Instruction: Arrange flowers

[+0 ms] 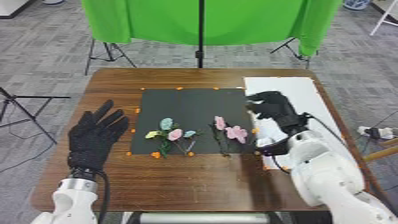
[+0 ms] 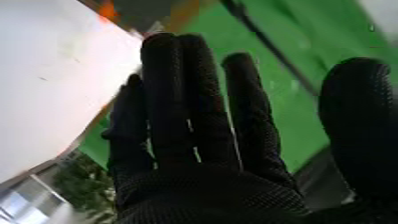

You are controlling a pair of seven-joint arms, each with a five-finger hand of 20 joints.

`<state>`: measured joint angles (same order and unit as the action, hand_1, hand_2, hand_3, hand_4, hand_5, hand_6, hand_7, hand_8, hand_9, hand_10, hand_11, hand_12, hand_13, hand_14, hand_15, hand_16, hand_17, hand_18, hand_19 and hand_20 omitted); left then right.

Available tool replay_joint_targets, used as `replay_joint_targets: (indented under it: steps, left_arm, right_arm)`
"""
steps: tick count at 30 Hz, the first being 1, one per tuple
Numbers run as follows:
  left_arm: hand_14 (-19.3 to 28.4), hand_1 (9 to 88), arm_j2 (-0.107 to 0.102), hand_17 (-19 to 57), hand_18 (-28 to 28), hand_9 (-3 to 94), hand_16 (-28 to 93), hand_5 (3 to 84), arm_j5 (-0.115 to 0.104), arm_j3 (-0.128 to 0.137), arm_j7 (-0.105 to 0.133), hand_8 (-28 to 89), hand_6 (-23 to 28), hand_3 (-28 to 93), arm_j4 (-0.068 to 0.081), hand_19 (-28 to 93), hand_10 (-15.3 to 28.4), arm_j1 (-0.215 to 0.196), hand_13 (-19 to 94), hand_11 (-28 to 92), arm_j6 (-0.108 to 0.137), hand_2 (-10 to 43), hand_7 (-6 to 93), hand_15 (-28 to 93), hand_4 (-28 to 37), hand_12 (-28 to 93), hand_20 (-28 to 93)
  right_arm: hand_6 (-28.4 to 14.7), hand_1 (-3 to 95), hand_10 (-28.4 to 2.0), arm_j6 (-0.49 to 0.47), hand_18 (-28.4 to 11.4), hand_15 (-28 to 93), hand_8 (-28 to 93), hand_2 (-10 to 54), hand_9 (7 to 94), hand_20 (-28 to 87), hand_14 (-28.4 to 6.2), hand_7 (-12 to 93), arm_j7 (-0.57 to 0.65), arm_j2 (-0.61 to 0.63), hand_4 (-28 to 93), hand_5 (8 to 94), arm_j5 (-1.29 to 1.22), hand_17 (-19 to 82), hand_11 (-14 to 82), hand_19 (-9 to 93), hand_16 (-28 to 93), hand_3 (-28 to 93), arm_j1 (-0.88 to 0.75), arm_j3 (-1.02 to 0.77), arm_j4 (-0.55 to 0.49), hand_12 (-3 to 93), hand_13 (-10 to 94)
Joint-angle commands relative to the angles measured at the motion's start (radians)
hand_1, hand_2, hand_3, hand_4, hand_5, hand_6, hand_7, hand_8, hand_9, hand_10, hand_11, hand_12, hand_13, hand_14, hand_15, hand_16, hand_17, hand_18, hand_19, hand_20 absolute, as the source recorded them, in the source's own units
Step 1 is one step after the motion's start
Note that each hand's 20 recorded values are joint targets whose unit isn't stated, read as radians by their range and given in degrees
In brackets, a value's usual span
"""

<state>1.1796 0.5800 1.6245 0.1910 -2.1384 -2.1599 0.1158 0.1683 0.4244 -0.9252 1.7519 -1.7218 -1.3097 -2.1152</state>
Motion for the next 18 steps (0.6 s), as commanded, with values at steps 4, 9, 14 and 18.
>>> replay_joint_targets:
  steps: [4, 9, 14, 18]
  left_arm:
    - [28.0, 20.1, 0.01, -8.7, 28.4, 35.0, -9, 38.7, 0.011, -0.003, 0.016, -10, 7.5, 77, 0.018, 58, 19.2, -0.027, 26, 22, -0.012, 9.7, 10.9, 53, -28.3, 10, 9]
    - [26.8, 19.8, 0.005, -8.6, 28.4, 34.0, -8, 38.6, 0.003, -0.016, 0.051, -10, 7.3, 77, 0.021, 57, 18.2, -0.035, 27, 20, 0.003, 9.7, 10.7, 49, -28.3, 10, 8]
    - [26.0, 19.5, 0.012, -8.9, 28.1, 33.6, -7, 37.9, 0.016, -0.018, 0.042, -10, 6.8, 77, 0.028, 56, 17.7, -0.024, 26, 19, 0.0, 9.5, 10.9, 47, -28.3, 11, 8]
    - [26.4, 19.3, 0.011, -9.1, 28.1, 33.7, -6, 37.8, 0.046, -0.018, 0.034, -10, 6.7, 77, 0.029, 56, 17.8, -0.017, 26, 19, -0.002, 9.5, 10.9, 47, -28.3, 11, 8]
  right_arm:
    - [1.8, 21.9, -17.1, -0.119, -21.9, 37, -13, 1.7, 51.1, 33, -19.8, 14, -0.179, -0.128, -28, 48.2, -0.809, 5, 16.9, 58, 11, 78, -0.104, -0.221, 0.084, 13.3, 37]
    - [2.6, 20.8, -15.4, -0.119, -21.5, 25, -12, 2.2, 47.4, 26, -20.5, 13, -0.241, -0.167, -28, 46.4, -0.874, 3, 11.1, 52, 15, 78, -0.106, -0.222, 0.109, 12.9, 34]
    - [3.4, 19.7, -14.5, -0.116, -22.0, 22, -12, 2.7, 46.3, 25, -20.4, 13, -0.26, -0.207, -28, 44.8, -0.844, 2, 9.6, 50, 16, 77, -0.112, -0.23, 0.11, 12.8, 33]
    - [4.0, 19.7, -14.0, -0.135, -22.1, 22, -12, 2.1, 46.0, 25, -20.2, 13, -0.27, -0.223, -28, 43.8, -0.848, 2, 9.4, 49, 17, 77, -0.109, -0.233, 0.111, 13.1, 33]
